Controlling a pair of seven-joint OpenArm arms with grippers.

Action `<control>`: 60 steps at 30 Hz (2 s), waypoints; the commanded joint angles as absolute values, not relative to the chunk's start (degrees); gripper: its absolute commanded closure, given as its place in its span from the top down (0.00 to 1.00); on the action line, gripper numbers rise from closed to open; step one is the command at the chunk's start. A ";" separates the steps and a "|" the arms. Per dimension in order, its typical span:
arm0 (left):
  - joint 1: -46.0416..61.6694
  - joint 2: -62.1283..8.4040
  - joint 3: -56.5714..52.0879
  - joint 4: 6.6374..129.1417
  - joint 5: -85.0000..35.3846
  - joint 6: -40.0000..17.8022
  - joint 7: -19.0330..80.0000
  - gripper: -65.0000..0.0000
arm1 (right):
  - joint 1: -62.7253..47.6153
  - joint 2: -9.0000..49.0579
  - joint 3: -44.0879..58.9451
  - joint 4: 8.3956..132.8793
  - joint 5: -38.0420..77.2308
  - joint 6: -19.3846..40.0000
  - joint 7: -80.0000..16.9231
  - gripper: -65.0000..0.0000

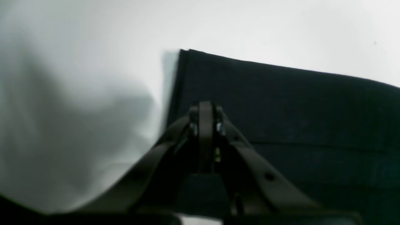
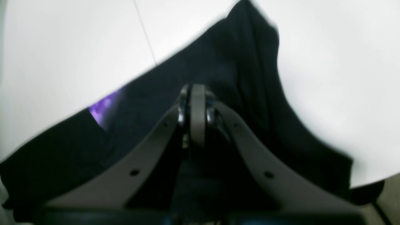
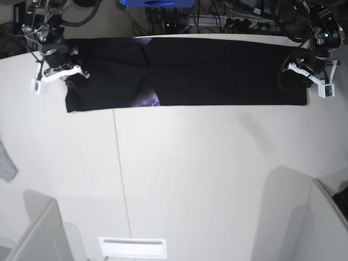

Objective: Fold the T-shirt properly
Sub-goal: 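Grasp the folded strip's ends with both grippers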

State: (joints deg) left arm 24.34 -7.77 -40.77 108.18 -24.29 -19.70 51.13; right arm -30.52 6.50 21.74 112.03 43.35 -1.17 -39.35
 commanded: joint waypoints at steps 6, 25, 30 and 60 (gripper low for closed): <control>20.70 -8.75 -41.10 98.15 -24.66 -19.38 50.24 0.00 | -25.54 7.78 22.11 102.37 43.38 -1.01 -39.34 0.00; 5.14 -10.15 -33.63 80.84 -11.03 -19.30 44.09 0.00 | -5.49 7.08 21.93 85.05 26.86 -0.92 -39.34 0.00; 4.88 -10.77 -36.44 90.15 -11.38 -19.30 50.07 0.00 | -6.81 7.08 21.93 91.82 26.95 -0.75 -39.34 0.00; 14.81 -13.32 -52.44 93.14 -33.54 -38.11 50.33 0.82 | -16.13 3.56 21.93 110.64 27.03 -0.66 -39.43 0.00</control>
State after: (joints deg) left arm 15.05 -12.25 -52.27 92.29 -32.34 -37.80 51.62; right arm -16.25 2.98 21.71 109.75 26.81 -0.95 -40.64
